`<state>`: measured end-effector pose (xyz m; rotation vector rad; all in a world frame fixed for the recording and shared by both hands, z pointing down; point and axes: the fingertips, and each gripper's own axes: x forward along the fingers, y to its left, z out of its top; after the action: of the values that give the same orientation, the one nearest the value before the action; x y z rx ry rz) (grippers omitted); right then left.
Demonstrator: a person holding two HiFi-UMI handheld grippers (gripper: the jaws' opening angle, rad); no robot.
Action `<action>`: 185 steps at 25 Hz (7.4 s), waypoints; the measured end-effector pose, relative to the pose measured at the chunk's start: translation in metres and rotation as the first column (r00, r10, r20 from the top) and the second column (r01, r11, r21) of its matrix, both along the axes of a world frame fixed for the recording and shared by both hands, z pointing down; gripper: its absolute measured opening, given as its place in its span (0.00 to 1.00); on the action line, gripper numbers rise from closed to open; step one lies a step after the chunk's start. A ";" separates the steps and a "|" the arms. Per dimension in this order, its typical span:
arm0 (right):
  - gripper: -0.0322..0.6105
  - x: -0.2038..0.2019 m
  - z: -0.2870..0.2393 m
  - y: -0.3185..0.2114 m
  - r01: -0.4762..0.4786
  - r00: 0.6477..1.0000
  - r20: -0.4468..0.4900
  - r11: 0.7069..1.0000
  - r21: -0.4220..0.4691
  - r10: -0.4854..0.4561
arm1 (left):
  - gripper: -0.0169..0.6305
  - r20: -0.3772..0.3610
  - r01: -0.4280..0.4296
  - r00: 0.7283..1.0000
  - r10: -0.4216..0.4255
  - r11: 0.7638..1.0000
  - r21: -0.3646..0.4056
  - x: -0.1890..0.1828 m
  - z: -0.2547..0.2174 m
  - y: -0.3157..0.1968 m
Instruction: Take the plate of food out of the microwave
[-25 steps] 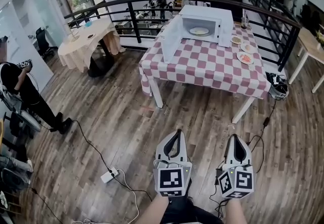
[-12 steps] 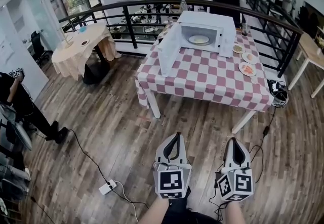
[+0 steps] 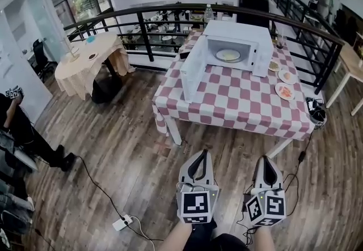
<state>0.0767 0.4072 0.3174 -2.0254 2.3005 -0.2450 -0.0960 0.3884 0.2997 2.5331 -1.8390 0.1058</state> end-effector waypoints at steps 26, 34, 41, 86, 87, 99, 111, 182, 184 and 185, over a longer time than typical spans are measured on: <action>0.04 -0.006 0.023 -0.101 0.017 0.999 -0.030 0.998 -0.061 -0.019 | 0.05 -0.024 0.023 0.999 -0.025 0.998 -0.066 -0.011 0.029 -0.101; 0.04 0.003 0.025 -0.151 0.029 0.999 -0.020 0.998 -0.062 -0.031 | 0.05 -0.024 0.042 0.999 -0.044 0.997 -0.068 -0.003 0.030 -0.147; 0.04 0.012 0.022 -0.204 0.066 0.998 -0.016 0.996 -0.062 -0.067 | 0.05 -0.023 0.061 0.998 -0.063 0.996 -0.066 0.012 0.027 -0.194; 0.04 0.054 0.041 -0.417 0.145 0.989 0.024 0.985 -0.094 -0.143 | 0.05 -0.031 0.125 0.991 -0.129 0.986 -0.112 0.065 0.046 -0.396; 0.04 0.055 0.041 -0.421 0.142 0.990 0.025 0.985 -0.094 -0.141 | 0.05 -0.032 0.123 0.991 -0.127 0.986 -0.114 0.066 0.047 -0.401; 0.04 0.050 0.049 -0.475 0.127 0.992 0.036 0.986 -0.111 -0.124 | 0.05 -0.049 0.087 0.994 -0.094 0.988 -0.130 0.070 0.054 -0.459; 0.04 0.045 0.045 -0.538 0.093 0.995 0.039 0.989 -0.118 -0.089 | 0.05 -0.052 0.044 0.997 -0.052 0.989 -0.141 0.068 0.052 -0.523; 0.04 0.038 0.143 -0.662 0.113 0.987 0.147 0.934 -0.339 -0.066 | 0.04 -0.277 0.018 0.948 -0.155 0.897 -0.442 0.091 0.164 -0.668; 0.04 0.038 0.144 -0.662 0.112 0.987 0.145 0.933 -0.342 -0.066 | 0.04 -0.336 0.009 0.923 -0.189 0.882 -0.472 0.090 0.169 -0.671; 0.04 0.039 0.144 -0.662 0.112 0.987 0.145 0.932 -0.344 -0.065 | 0.04 -0.357 0.002 0.913 -0.200 0.876 -0.483 0.090 0.170 -0.673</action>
<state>0.1153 -0.2550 0.4613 -1.9745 2.4057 -0.8250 -0.0056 -0.2850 0.4697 1.9436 -1.5490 0.0296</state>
